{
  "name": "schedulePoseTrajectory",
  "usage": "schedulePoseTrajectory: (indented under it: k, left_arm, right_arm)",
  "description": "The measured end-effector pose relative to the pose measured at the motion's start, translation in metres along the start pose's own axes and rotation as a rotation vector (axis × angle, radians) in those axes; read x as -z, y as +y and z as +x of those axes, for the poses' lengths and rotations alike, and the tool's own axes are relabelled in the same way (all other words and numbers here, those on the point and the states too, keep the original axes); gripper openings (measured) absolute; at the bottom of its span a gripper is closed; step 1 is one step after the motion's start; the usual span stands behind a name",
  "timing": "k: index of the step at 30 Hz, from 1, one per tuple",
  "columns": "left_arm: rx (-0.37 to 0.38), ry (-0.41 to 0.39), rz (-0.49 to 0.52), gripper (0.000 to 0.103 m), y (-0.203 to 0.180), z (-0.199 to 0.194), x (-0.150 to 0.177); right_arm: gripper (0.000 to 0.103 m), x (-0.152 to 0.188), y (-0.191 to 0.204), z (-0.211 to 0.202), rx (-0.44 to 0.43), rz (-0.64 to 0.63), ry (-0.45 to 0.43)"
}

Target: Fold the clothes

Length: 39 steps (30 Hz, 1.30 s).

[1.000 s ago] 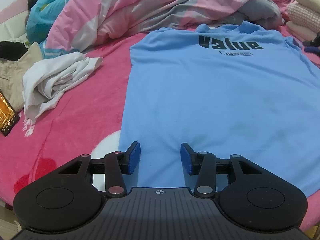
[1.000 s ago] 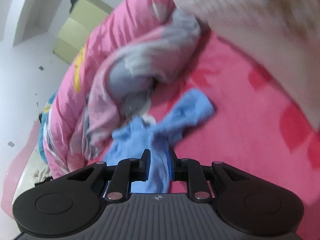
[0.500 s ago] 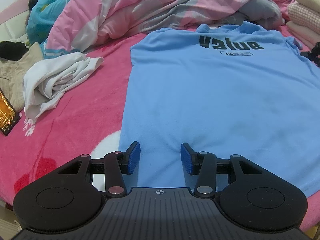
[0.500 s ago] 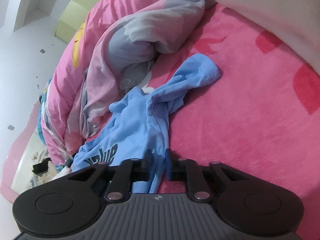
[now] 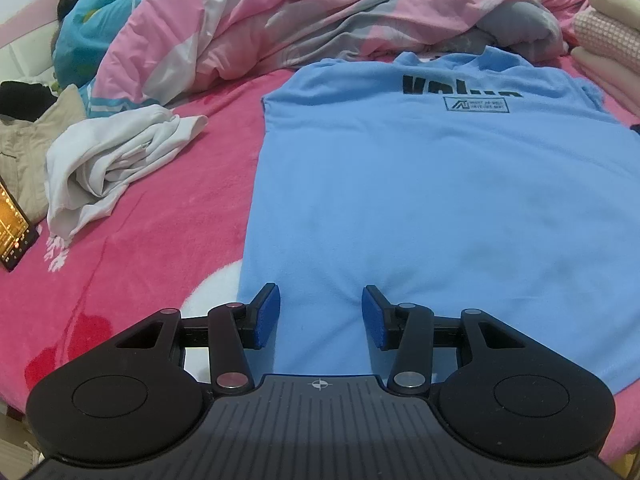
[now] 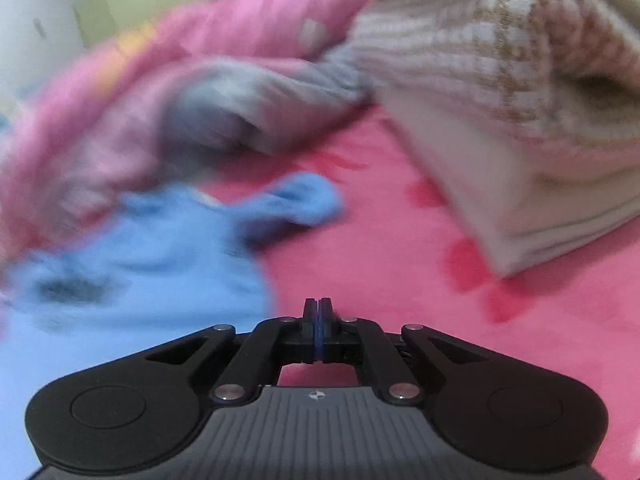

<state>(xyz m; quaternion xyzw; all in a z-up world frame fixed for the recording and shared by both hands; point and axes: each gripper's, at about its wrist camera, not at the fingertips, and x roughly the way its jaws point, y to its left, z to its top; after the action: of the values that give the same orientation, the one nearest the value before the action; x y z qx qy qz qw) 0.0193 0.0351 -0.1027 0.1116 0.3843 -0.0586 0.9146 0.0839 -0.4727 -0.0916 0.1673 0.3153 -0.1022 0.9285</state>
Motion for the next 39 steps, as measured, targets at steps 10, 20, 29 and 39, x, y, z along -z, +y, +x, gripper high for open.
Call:
schedulePoseTrajectory:
  k: [10,20,29,39]
  left_arm:
    - [0.049,-0.024,-0.014,0.046,0.009,-0.001,0.003]
    - [0.087,-0.058,-0.035,0.047,0.016,-0.002,0.008]
    - [0.117,-0.075,-0.061,0.047,0.023,-0.002,0.01]
    - [0.129,-0.083,-0.069,0.047,0.026,-0.001,0.011]
  right_arm:
    - [0.003,0.047,-0.021,-0.11,-0.363,0.338,-0.017]
    - [0.024,0.118,0.017,-0.156,-0.396,0.395,0.136]
    - [0.006,0.118,0.064,-0.159,-0.318,0.21,0.084]
    - [0.031,0.141,0.178,-0.142,-0.096,-0.444,-0.011]
